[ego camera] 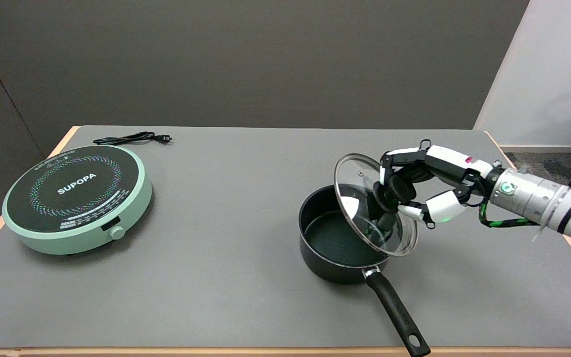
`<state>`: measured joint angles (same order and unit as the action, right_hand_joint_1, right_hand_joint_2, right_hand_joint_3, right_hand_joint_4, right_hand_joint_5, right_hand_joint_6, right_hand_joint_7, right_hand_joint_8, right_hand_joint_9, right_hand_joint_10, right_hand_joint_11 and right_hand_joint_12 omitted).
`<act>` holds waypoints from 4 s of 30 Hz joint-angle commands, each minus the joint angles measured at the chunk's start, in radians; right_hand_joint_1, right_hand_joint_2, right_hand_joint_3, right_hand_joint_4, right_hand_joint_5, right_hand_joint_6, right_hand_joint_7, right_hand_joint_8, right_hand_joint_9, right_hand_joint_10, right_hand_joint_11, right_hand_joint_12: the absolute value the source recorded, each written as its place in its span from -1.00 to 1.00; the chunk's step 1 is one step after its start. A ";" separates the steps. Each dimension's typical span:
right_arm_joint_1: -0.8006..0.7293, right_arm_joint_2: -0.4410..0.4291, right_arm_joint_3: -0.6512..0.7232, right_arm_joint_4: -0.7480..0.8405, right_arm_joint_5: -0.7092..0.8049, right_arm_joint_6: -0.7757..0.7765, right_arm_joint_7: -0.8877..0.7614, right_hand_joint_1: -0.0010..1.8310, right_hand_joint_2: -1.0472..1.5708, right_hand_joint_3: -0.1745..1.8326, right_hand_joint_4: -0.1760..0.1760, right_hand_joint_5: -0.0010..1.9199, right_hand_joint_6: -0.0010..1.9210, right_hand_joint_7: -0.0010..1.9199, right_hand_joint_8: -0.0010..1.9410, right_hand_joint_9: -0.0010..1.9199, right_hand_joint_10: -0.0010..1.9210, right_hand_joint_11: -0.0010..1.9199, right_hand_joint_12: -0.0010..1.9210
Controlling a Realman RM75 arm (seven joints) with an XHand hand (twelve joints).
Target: Place the pot lid onto the pot.
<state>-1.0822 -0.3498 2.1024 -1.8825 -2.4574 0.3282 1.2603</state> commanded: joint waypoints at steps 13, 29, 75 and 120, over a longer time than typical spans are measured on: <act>-0.022 0.277 0.072 0.018 -0.015 -0.175 0.017 0.50 0.37 0.03 1.00 -0.41 0.61 -0.06 0.47 -0.16 0.84 -0.31 0.55; -0.035 0.363 0.069 0.017 -0.013 -0.227 0.018 0.50 0.37 0.03 1.00 -0.41 0.62 -0.07 0.48 -0.17 0.83 -0.31 0.55; -0.167 0.638 0.156 0.045 0.001 -0.379 0.010 0.49 0.38 0.03 1.00 -0.42 0.63 -0.08 0.49 -0.18 0.85 -0.33 0.57; -0.110 0.696 0.218 0.030 -0.006 -0.511 -0.006 0.49 0.38 0.03 1.00 -0.42 0.63 -0.08 0.50 -0.18 0.87 -0.36 0.56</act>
<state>-1.1995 0.3474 2.2920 -1.8464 -2.4602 -0.1479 1.2690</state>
